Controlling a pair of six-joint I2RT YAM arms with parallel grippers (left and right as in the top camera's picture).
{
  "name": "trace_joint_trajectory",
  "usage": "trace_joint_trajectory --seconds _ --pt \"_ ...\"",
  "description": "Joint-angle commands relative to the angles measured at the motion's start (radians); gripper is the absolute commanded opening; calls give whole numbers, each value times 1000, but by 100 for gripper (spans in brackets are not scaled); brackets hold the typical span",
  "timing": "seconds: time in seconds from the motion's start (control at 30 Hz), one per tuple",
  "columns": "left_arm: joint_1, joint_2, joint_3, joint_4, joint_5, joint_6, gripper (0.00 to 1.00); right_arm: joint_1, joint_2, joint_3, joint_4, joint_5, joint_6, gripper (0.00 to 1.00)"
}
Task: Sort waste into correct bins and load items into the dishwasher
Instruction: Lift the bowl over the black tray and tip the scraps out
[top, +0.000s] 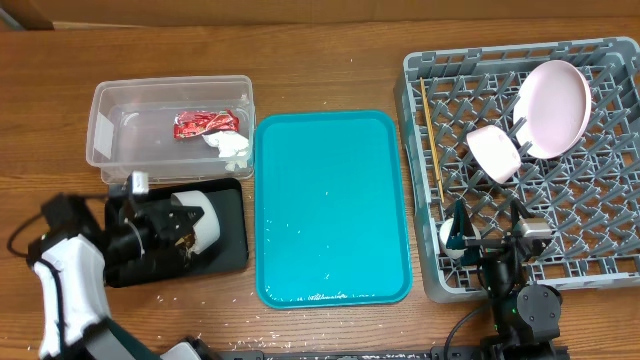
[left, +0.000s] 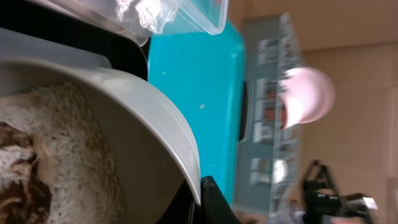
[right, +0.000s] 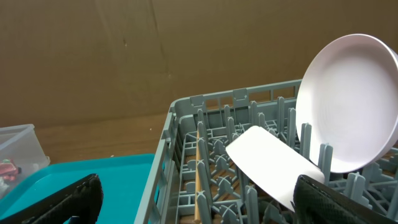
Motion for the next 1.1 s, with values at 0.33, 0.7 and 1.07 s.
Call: trace_joint_trajectory --seconds 0.33,0.7,1.07 --pt "170 140 -63 21 483 246 4 -5 -10 -11 6 -1 -5 100" --pt "175 140 -63 17 482 250 4 -5 -10 -11 6 -1 -5 100" --pt "141 140 -63 1 437 297 4 -5 -10 -11 6 -1 -5 100"
